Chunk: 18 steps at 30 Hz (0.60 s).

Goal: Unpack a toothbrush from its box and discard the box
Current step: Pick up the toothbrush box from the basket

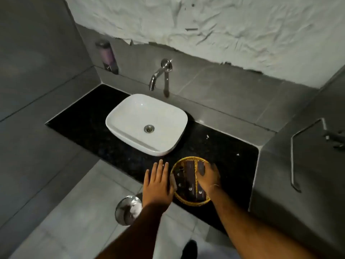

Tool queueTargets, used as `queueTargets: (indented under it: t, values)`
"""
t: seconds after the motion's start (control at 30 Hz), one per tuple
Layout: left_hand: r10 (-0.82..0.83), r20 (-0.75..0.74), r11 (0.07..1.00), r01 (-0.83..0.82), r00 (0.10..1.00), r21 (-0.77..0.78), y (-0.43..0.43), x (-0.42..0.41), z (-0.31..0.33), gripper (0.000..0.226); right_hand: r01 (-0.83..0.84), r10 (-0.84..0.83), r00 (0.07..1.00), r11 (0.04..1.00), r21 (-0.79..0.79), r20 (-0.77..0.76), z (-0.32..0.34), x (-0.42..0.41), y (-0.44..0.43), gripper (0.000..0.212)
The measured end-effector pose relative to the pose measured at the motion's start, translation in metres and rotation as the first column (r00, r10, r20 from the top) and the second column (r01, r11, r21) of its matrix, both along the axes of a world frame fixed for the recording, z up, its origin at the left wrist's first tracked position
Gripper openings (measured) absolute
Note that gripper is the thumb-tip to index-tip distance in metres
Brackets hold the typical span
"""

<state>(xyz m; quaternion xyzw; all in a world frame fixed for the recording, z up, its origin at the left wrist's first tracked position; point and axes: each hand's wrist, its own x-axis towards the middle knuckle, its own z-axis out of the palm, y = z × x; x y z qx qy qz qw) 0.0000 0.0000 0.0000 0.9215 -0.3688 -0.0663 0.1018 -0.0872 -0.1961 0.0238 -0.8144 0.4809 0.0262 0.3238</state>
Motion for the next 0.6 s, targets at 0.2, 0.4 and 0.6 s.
queueTargets:
  t: [0.2, 0.4, 0.6]
  values:
    - [-0.006, -0.019, 0.989, 0.009, 1.000, 0.146, -0.020, -0.001, -0.026, 0.083, 0.043, -0.040, 0.996, 0.998, 0.037, -0.081, -0.038, 0.012, -0.008, 0.058]
    - [-0.014, -0.058, 0.983, 0.024, 0.998, 0.182, -0.028, -0.009, -0.036, 0.085, 0.110, -0.103, 0.992, 0.990, 0.092, -0.080, -0.065, 0.012, -0.007, 0.064]
    - [-0.054, -0.088, 0.968, 0.074, 0.995, 0.240, -0.021, -0.001, -0.046, 0.083, 0.243, -0.243, 0.970, 0.959, 0.148, -0.015, -0.073, 0.010, -0.012, 0.045]
